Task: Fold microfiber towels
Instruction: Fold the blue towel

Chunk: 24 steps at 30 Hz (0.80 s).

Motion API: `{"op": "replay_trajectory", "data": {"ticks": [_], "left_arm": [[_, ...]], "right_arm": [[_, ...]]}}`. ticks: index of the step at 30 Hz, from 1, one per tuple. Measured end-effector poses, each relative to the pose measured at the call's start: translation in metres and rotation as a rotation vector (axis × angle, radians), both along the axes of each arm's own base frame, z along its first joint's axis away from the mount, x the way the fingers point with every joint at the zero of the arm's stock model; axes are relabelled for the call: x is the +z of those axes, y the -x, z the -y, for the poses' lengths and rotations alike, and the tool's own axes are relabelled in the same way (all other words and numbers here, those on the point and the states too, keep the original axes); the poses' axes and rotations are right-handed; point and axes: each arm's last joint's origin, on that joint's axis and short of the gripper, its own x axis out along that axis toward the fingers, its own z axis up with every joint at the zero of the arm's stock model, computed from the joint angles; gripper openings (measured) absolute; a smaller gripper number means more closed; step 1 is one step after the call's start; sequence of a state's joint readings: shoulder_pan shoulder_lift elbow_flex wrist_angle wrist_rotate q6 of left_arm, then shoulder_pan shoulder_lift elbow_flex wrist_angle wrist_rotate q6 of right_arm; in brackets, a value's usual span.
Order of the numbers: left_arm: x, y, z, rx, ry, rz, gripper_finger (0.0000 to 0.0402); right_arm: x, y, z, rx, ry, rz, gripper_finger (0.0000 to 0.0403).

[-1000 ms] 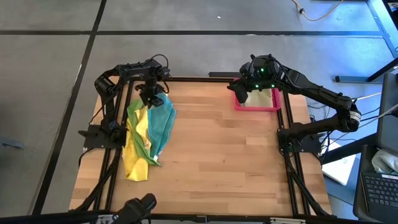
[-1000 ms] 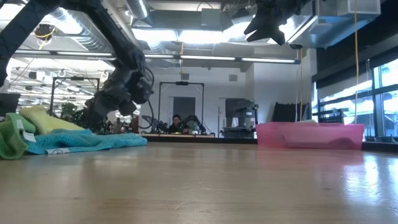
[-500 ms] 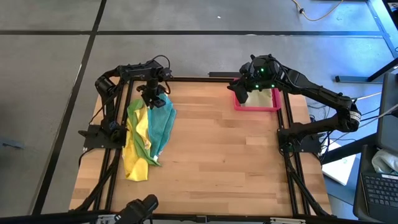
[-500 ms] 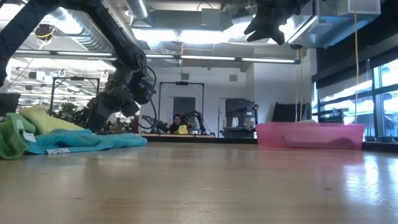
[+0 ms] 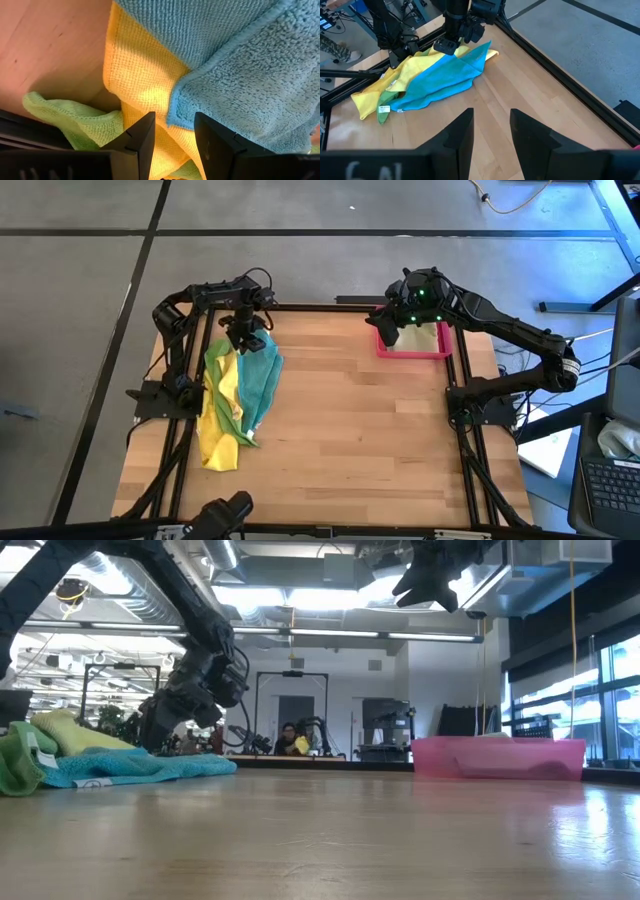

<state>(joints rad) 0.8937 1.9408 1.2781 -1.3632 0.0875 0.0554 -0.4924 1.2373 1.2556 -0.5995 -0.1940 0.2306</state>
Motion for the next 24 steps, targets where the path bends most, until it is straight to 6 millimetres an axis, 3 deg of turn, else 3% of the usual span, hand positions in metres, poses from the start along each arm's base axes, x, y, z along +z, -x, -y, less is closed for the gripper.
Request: {"op": "replay_trajectory", "data": {"ticks": [8, 15, 24], "left_arm": [[0.0, 0.0, 0.0, 0.012, 0.008, 0.008, 0.0128], [-0.013, 0.008, 0.011, 0.013, 0.066, -0.036, 0.0128], [-0.01, -0.001, 0.01, 0.006, 0.025, -0.01, 0.0128]], "right_arm": [[0.0, 0.0, 0.0, 0.0, 0.0, 0.0, 0.0129], [0.0, 0.0, 0.0, 0.0, -0.002, -0.004, 0.0129], [0.0, 0.0, 0.0, 0.002, 0.001, -0.006, 0.0129]]}}
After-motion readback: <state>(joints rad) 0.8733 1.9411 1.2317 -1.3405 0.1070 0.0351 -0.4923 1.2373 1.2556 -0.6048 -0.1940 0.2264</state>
